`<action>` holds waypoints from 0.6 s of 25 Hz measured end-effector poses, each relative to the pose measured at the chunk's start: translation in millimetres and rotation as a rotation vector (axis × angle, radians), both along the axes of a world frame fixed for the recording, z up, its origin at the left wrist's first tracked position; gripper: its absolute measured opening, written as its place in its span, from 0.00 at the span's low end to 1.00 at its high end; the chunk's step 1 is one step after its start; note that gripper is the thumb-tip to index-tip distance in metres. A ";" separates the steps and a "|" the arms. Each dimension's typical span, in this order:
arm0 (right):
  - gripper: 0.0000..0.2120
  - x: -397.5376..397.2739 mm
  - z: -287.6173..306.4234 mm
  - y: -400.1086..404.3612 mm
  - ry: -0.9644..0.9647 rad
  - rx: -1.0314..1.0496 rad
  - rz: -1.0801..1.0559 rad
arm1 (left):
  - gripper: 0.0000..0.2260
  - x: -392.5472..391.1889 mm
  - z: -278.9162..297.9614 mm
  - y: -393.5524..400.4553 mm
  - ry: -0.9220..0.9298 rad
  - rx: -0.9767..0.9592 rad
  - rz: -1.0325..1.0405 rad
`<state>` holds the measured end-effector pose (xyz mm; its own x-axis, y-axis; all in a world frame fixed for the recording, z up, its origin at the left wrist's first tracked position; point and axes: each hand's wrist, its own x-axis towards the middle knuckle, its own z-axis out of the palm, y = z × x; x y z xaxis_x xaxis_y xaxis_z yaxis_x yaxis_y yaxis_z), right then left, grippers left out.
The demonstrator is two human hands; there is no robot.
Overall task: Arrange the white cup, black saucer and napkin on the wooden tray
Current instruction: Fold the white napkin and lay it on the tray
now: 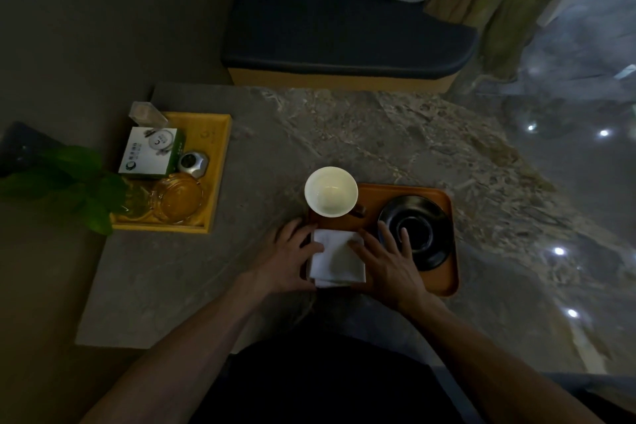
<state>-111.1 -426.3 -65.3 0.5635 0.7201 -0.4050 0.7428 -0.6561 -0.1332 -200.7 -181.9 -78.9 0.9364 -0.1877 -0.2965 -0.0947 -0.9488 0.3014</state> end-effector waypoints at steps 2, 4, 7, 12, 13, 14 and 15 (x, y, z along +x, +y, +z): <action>0.44 1.4 0.8 0.3 0.003 -0.004 -0.013 | 0.35 2.2 -0.4 -0.5 -0.006 0.010 -0.009; 0.43 1.9 2.3 1.3 -0.016 0.004 -0.019 | 0.34 3.2 -1.1 -0.9 -0.013 0.025 -0.020; 0.42 3.7 4.6 3.8 -0.016 0.013 -0.025 | 0.34 1.7 -2.4 -1.7 0.002 0.018 -0.007; 0.42 5.8 6.4 6.8 -0.004 0.019 -0.031 | 0.33 3.1 -2.0 0.2 0.027 0.037 -0.017; 0.43 5.3 6.5 7.8 -0.004 0.019 -0.030 | 0.34 3.8 -1.6 1.0 0.031 0.050 -0.025; 0.42 4.9 6.5 8.5 -0.007 0.017 -0.028 | 0.35 4.7 -0.9 1.0 0.029 0.053 -0.025; 0.42 4.7 6.1 8.5 -0.010 0.016 -0.027 | 0.35 5.9 -0.2 0.1 0.023 0.050 -0.020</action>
<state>-106.4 -417.8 -59.2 0.5864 0.7112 -0.3876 0.7265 -0.6735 -0.1366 -194.8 -181.7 -79.1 0.9256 -0.1904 -0.3271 -0.1071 -0.9607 0.2561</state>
